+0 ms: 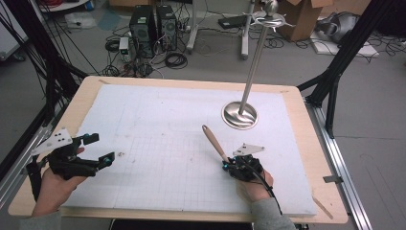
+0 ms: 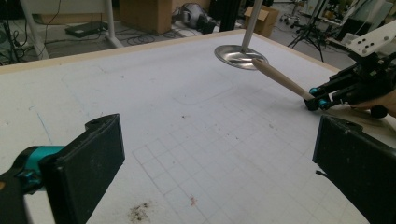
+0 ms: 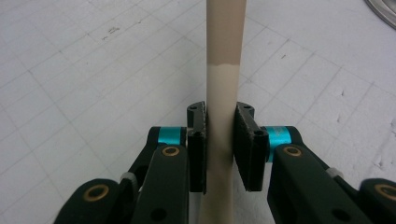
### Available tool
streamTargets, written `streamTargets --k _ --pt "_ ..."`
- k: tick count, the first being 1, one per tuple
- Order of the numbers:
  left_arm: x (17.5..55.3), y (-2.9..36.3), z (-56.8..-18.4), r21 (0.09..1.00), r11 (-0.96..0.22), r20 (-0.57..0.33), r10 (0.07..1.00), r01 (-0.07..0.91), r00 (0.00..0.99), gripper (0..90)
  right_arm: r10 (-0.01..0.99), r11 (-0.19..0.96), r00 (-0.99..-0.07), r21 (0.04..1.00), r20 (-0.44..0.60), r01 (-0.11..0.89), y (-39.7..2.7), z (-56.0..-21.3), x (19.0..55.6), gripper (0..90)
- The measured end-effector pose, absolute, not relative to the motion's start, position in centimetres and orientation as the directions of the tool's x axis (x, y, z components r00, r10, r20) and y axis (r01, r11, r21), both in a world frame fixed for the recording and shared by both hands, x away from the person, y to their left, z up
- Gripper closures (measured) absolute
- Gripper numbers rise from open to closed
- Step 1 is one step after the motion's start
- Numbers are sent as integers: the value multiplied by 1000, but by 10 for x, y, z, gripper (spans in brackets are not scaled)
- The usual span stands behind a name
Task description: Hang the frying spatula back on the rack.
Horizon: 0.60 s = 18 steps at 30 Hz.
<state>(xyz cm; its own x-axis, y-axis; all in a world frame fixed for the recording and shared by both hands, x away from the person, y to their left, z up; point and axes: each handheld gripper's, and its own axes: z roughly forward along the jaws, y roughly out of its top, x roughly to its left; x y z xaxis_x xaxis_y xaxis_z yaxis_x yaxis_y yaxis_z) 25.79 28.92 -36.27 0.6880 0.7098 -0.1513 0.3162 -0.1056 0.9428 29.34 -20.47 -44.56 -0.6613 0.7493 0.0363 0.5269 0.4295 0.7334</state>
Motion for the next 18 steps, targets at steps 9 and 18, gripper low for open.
streamTargets --k 9,18 --pt "258 290 -363 941 -105 -153 712 320 685 26 740 434 -671 733 42 524 -204 -445 294 777" --pt "258 289 -363 941 -106 -153 715 322 682 26 749 407 -660 742 62 532 -208 -440 293 779"
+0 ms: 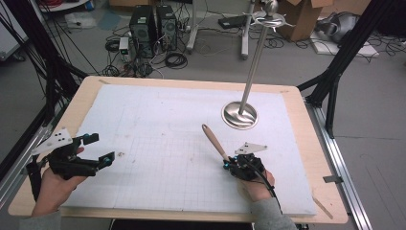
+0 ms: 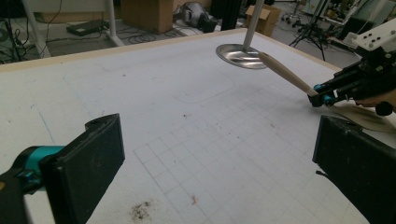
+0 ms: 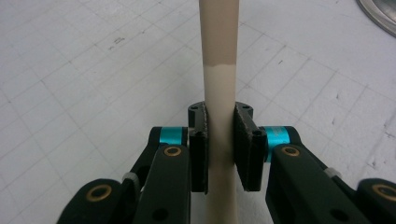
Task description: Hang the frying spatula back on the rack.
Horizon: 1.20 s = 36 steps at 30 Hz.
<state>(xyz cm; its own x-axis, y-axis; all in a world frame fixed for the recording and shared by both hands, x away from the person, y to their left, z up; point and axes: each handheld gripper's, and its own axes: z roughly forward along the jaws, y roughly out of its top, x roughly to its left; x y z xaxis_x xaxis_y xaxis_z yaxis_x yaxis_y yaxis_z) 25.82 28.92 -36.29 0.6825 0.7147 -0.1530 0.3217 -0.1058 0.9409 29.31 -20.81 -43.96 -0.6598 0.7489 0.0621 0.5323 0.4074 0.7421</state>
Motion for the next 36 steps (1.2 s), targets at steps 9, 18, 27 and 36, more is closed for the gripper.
streamTargets --k 9,18,27,36 --pt "258 290 -363 941 -105 -153 714 321 683 26 740 396 -668 752 78 527 -211 -436 293 779" --pt "258 290 -363 941 -105 -153 713 320 684 26 733 390 -674 758 88 523 -213 -434 294 779" --pt "258 291 -363 942 -100 -157 715 321 681 26 722 361 -682 779 115 513 -220 -427 293 779" --pt "257 294 -361 944 -95 -155 718 315 679 26 717 331 -683 796 136 506 -229 -417 294 780"
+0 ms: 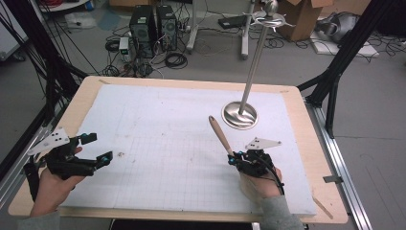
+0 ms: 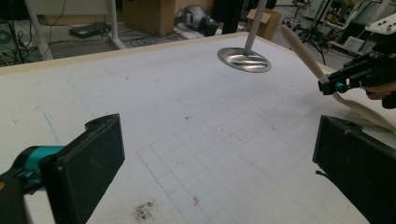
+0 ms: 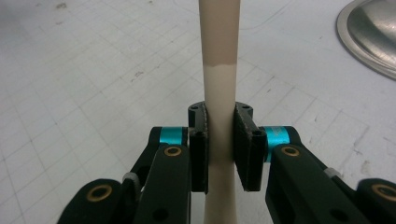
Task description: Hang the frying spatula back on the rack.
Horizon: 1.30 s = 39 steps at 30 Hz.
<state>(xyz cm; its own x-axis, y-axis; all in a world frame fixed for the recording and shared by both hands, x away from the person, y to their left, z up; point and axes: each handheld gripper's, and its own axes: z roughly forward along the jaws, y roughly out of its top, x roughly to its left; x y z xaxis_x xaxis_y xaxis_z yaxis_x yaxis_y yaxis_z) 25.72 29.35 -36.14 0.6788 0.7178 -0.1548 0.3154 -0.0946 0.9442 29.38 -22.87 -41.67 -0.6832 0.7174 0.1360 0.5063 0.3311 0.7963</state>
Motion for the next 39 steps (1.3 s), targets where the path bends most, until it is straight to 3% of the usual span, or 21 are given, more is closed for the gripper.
streamTargets --k 39 --pt "256 288 -363 951 -91 -152 699 297 699 26 655 347 -752 857 70 382 -287 -353 294 780"
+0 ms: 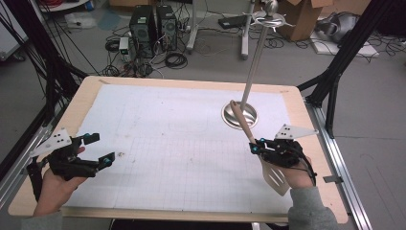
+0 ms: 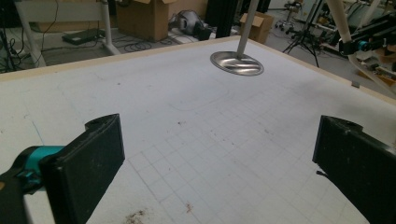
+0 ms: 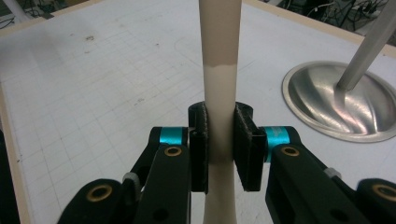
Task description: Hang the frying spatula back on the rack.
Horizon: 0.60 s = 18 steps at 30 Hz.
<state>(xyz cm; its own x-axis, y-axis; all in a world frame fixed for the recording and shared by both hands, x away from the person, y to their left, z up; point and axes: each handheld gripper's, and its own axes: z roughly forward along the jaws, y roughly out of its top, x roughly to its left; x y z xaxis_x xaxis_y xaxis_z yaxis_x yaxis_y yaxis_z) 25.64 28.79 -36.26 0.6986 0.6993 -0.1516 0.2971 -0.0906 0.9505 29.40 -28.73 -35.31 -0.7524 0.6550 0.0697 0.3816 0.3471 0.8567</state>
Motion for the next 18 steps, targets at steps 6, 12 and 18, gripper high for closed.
streamTargets --k 6,12,18 --pt "256 287 -363 952 -88 -153 697 295 701 26 654 340 -753 862 70 375 -297 -343 297 780" --pt "257 286 -364 950 -94 -151 697 298 701 26 663 306 -744 877 84 371 -311 -329 301 780" --pt "257 286 -364 950 -93 -154 693 299 704 26 662 319 -747 878 63 357 -318 -321 303 780"
